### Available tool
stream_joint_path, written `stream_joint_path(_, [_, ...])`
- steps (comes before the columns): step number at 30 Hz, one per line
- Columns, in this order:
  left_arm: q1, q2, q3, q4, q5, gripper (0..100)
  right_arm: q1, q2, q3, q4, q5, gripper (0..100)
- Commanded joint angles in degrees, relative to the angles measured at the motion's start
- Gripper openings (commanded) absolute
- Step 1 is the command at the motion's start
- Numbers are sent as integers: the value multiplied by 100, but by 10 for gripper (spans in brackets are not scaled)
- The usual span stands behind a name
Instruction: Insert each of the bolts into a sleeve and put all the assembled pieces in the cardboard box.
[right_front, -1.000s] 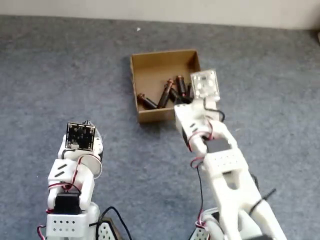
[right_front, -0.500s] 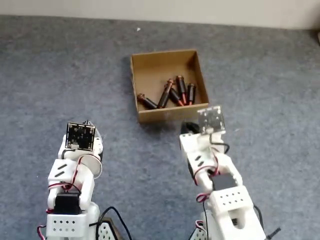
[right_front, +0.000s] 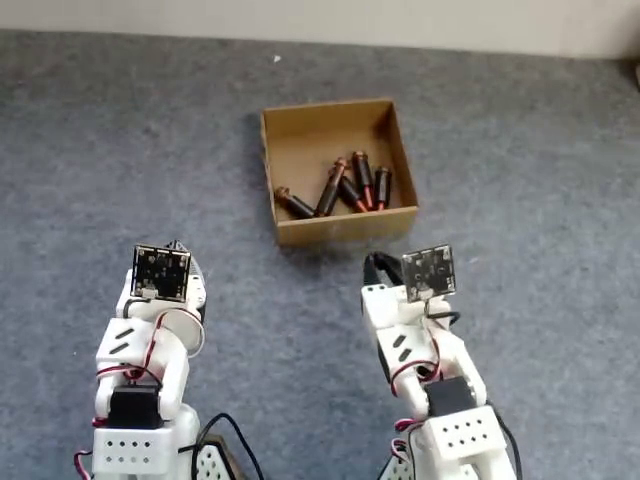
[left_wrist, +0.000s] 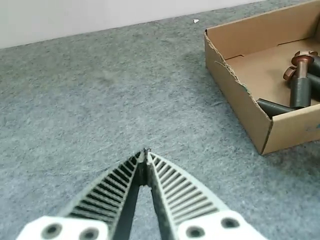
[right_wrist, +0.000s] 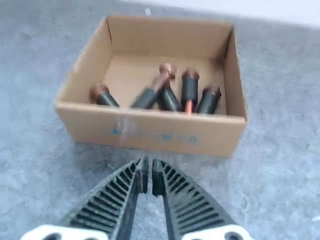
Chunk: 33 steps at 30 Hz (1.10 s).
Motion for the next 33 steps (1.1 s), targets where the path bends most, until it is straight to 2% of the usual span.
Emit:
stream_joint_path(1, [-4, -31, 110, -141, -62, 7, 163, -497, 725, 426, 0, 9])
stream_joint_path(10, [602, -31, 110, 668, -62, 7, 180, -1121, 725, 2211, 35, 9])
stream_joint_path(19, [567, -31, 110, 2453, -62, 7, 180, -1165, 734, 3758, 35, 9])
stream_joint_path(24, [567, -40, 110, 3376, -62, 7, 180, -1174, 716, 3881, 35, 9])
stream_joint_path(33, [567, -40, 110, 3464, -62, 7, 180, -1174, 716, 3881, 35, 9])
